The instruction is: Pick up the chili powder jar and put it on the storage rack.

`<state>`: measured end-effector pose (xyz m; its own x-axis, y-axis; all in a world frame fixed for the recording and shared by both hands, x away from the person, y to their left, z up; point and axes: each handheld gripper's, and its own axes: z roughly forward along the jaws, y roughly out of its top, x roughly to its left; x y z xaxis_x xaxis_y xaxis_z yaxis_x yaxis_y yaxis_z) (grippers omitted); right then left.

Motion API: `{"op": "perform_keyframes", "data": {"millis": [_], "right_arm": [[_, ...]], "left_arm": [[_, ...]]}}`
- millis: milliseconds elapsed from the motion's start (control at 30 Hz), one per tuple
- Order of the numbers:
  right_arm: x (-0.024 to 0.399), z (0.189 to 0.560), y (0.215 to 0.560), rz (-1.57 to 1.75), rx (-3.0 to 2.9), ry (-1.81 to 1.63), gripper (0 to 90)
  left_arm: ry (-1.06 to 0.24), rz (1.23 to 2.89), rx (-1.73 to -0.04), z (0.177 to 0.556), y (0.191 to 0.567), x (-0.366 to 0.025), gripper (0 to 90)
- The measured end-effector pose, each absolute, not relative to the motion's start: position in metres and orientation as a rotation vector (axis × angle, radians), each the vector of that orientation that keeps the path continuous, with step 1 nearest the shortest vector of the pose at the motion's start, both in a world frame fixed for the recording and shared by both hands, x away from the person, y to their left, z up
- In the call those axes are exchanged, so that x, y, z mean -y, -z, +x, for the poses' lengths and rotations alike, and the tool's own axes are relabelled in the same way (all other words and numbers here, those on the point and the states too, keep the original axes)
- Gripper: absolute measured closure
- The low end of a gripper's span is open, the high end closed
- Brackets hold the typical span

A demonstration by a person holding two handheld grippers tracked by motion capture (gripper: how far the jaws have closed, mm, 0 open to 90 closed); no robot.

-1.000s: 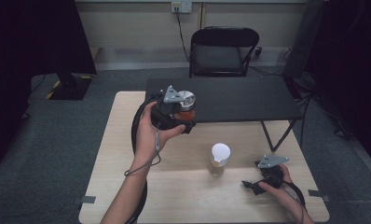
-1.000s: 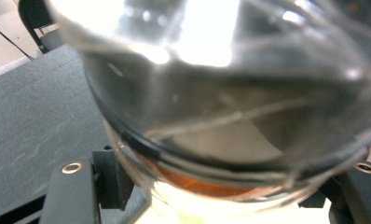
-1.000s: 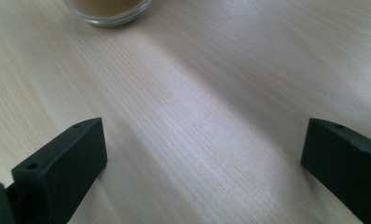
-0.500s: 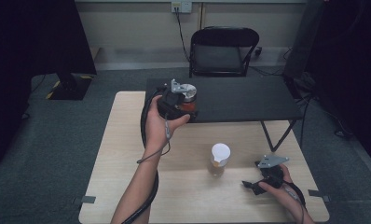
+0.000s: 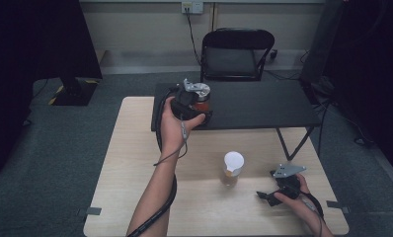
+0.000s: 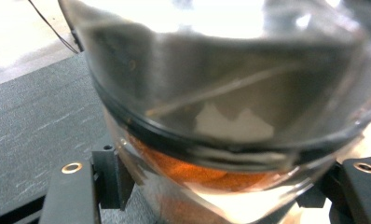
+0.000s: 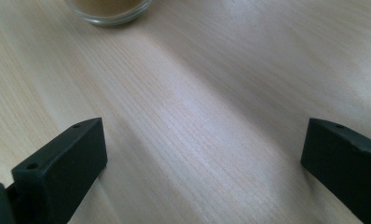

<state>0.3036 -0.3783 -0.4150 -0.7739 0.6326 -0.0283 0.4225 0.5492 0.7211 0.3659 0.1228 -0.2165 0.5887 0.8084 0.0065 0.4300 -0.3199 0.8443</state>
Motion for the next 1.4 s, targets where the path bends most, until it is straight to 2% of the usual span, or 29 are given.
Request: {"op": "perform_keyframes", "data": {"millis": [633,767,833,967,1267,1400], "right_arm": [[0.378,0.304,0.415,0.875,-2.503,-1.052,0.0],[0.378,0.304,0.415,0.875,-2.503,-1.052,0.0],[0.378,0.304,0.415,0.875,-2.503,-1.052,0.0],[0.378,0.304,0.415,0.875,-2.503,-1.052,0.0],[0.378,0.304,0.415,0.875,-2.503,-1.052,0.0],[0.378,0.304,0.415,0.875,-2.503,-1.052,0.0]], "left_arm": [[-0.548,1.92,-1.008,0.367,0.222,-0.122,30.0],[-0.546,1.915,-1.028,0.366,0.222,-0.124,25.9],[-0.546,1.904,-1.034,0.363,0.223,-0.125,19.4],[-0.551,1.884,-1.033,0.358,0.223,-0.128,12.4],[-0.528,1.868,-1.01,0.346,0.225,-0.133,2.9],[-0.533,1.88,-0.975,0.34,0.226,-0.137,2.0]]}}
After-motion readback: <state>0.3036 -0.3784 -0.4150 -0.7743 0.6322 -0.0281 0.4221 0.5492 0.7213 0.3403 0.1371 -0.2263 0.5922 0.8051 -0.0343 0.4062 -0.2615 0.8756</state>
